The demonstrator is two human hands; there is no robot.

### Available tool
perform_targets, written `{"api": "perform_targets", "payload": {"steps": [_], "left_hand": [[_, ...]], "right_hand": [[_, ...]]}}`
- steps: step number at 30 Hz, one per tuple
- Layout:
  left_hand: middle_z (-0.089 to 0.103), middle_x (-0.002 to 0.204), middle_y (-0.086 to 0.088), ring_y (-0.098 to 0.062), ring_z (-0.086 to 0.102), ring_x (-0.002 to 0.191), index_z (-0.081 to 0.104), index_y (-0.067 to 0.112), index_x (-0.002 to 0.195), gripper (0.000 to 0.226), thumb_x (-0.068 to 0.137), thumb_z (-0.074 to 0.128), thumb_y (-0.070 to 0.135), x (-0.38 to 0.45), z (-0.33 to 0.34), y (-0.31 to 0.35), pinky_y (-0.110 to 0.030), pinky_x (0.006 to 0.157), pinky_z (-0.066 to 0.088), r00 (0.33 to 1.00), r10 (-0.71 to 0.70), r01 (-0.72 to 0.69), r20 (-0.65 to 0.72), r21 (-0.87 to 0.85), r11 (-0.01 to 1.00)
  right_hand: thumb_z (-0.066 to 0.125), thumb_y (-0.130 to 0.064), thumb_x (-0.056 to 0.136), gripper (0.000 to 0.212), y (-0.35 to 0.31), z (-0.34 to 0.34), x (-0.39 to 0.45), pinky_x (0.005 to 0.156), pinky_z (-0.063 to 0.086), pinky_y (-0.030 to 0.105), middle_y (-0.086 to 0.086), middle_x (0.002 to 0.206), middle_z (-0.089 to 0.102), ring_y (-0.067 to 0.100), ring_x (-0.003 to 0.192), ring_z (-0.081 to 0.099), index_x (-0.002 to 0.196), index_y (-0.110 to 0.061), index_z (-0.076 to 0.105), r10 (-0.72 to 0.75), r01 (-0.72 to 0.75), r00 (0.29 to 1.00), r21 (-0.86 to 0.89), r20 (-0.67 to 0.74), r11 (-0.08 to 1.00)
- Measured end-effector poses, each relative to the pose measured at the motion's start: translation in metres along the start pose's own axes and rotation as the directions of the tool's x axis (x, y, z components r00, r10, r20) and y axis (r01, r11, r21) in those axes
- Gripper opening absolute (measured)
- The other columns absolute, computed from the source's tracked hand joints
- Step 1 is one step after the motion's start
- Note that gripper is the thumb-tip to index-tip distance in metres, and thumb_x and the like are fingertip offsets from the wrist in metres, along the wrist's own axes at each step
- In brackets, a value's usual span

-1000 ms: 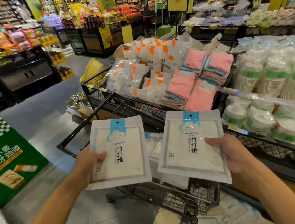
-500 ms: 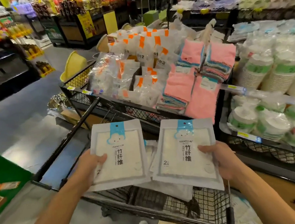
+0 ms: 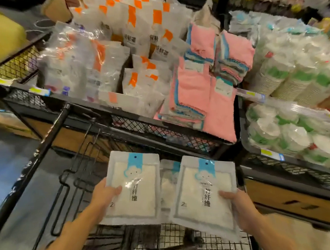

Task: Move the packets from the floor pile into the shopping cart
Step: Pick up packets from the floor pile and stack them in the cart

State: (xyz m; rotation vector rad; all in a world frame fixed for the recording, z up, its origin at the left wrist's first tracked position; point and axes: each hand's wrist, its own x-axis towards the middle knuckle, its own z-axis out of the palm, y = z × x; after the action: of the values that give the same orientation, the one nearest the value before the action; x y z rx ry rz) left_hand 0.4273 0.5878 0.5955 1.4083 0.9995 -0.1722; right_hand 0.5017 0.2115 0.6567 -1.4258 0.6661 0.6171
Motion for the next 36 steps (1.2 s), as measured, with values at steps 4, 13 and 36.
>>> {"api": "perform_targets", "payload": {"steps": [4, 13, 36], "left_hand": [[0.07, 0.098, -0.006, -0.028, 0.068, 0.088, 0.062, 0.017, 0.112, 0.026, 0.094, 0.064, -0.002, 0.048, 0.011, -0.02, -0.039, 0.069, 0.057, 1.0, -0.027, 0.027, 0.003, 0.05, 0.998], [0.066, 0.109, -0.006, -0.032, 0.065, 0.1, 0.052, 0.02, 0.119, 0.035, 0.091, 0.07, 0.01, 0.123, 0.042, -0.071, -0.048, 0.084, 0.057, 0.997, 0.023, -0.001, -0.077, 0.274, 0.962], [0.063, 0.119, -0.01, -0.029, 0.058, 0.104, 0.059, 0.018, 0.134, 0.049, 0.091, 0.059, 0.041, 0.105, 0.072, -0.042, -0.046, 0.086, 0.043, 0.78, 0.596, -0.307, 0.19, 0.947, 0.099]], "right_hand": [[0.068, 0.001, 0.077, 0.049, 0.018, 0.021, 0.043, 0.093, 0.055, 0.065, 0.021, 0.113, 0.075, 0.047, 0.107, 0.07, 0.126, -0.004, 0.061, 0.072, -0.074, 0.995, -0.035, -0.067, 0.997], [0.07, 0.0, 0.091, 0.033, 0.05, 0.061, 0.158, 0.085, 0.061, 0.057, 0.013, 0.108, 0.078, 0.036, 0.097, 0.076, 0.122, -0.009, 0.064, 0.109, -0.116, 0.993, -0.259, -0.042, 0.959], [0.064, -0.049, 0.093, 0.053, 0.04, 0.109, 0.154, 0.103, 0.042, 0.049, 0.002, 0.131, 0.054, 0.024, 0.123, 0.048, 0.134, -0.019, 0.049, -0.461, 0.055, 0.887, -0.993, 0.002, 0.101]]}}
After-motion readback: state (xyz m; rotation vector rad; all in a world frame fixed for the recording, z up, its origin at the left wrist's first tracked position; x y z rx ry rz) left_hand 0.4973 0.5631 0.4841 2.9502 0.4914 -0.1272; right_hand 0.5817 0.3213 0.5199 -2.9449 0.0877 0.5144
